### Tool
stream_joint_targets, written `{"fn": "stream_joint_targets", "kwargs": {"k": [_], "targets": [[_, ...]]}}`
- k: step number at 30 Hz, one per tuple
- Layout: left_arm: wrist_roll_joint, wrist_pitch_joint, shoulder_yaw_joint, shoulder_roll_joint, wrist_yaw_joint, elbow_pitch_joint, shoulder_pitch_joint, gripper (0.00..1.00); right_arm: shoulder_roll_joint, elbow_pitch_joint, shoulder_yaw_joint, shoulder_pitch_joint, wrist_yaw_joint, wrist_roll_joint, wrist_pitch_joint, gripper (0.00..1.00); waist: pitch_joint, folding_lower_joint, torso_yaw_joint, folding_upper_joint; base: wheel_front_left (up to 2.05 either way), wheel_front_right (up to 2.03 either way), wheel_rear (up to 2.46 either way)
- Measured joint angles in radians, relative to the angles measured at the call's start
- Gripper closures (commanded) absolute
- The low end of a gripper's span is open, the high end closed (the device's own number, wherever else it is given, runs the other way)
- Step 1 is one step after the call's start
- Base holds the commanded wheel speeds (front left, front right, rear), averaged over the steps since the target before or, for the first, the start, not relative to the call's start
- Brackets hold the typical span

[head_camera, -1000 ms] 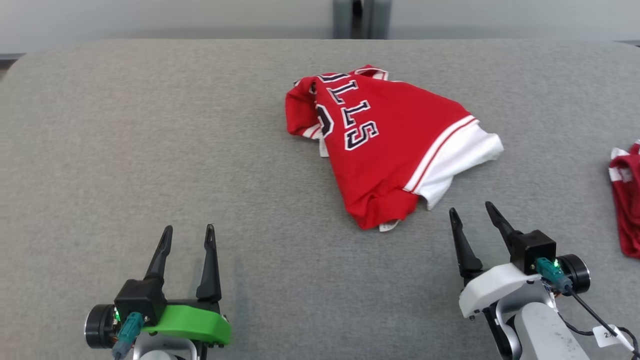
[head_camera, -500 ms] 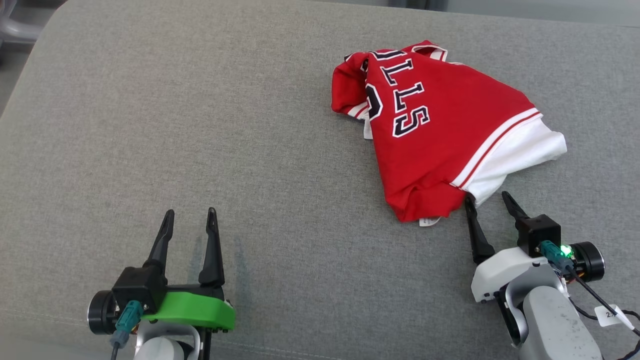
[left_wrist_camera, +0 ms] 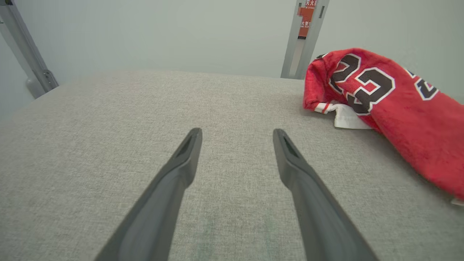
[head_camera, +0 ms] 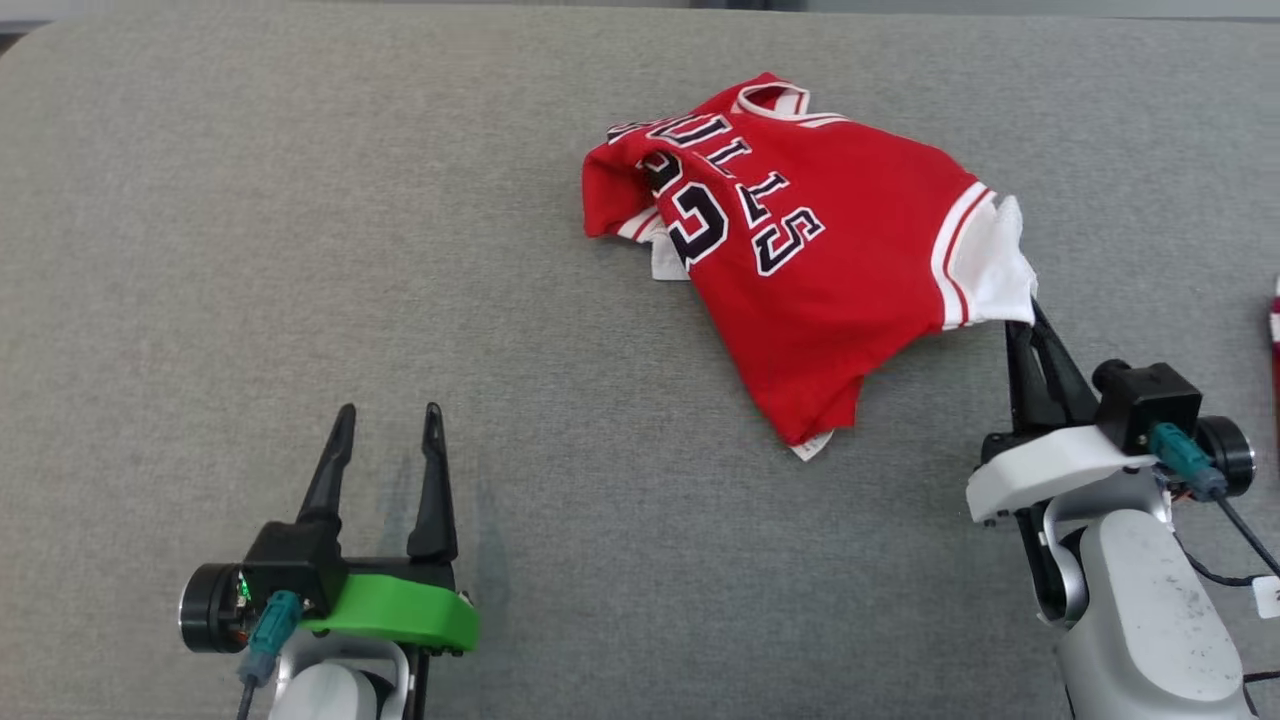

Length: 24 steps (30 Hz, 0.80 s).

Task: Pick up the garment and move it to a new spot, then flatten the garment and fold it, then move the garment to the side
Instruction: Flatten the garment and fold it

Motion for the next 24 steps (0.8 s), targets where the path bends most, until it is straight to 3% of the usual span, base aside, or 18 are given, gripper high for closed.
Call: {"fn": "stream_joint_targets", "kwargs": {"k": [7,12,13,14,15,24], "targets": [[0.000,0.000,-0.051,0.000,-0.003,0.016,-0.003,0.00,-0.003,-0.134,-0.055,0.046,0.000,-0.081,0.000,1.00,-0.028,0.0000,-0.097,0.0000,0.00,0.00,0.00],[-0.002,0.000,-0.093,-0.001,-0.011,0.030,-0.022,0.00,-0.010,-0.099,-0.094,0.099,0.000,-0.131,0.000,1.00,-0.042,0.0000,-0.158,0.0000,0.00,0.00,0.00],[-0.003,0.000,-0.101,-0.001,-0.012,0.031,-0.023,0.00,-0.009,-0.069,-0.098,0.116,0.000,-0.140,0.000,0.82,-0.045,0.0000,-0.169,0.0000,0.00,0.00,0.00],[-0.003,0.000,-0.110,-0.001,-0.015,0.036,-0.023,0.00,-0.007,-0.048,-0.096,0.130,0.000,-0.145,0.000,0.56,-0.047,0.0000,-0.179,0.0000,0.00,0.00,0.00],[-0.003,0.000,-0.117,-0.001,-0.017,0.040,-0.024,0.00,-0.007,-0.031,-0.092,0.135,0.000,-0.153,0.000,0.00,-0.048,0.0000,-0.186,0.0000,0.00,0.00,0.00],[-0.009,0.000,-0.184,-0.001,-0.057,0.145,-0.071,0.00,-0.001,-0.053,-0.024,0.138,0.000,-0.109,0.000,0.00,-0.026,0.0000,-0.240,0.0000,0.00,0.00,0.00]]}}
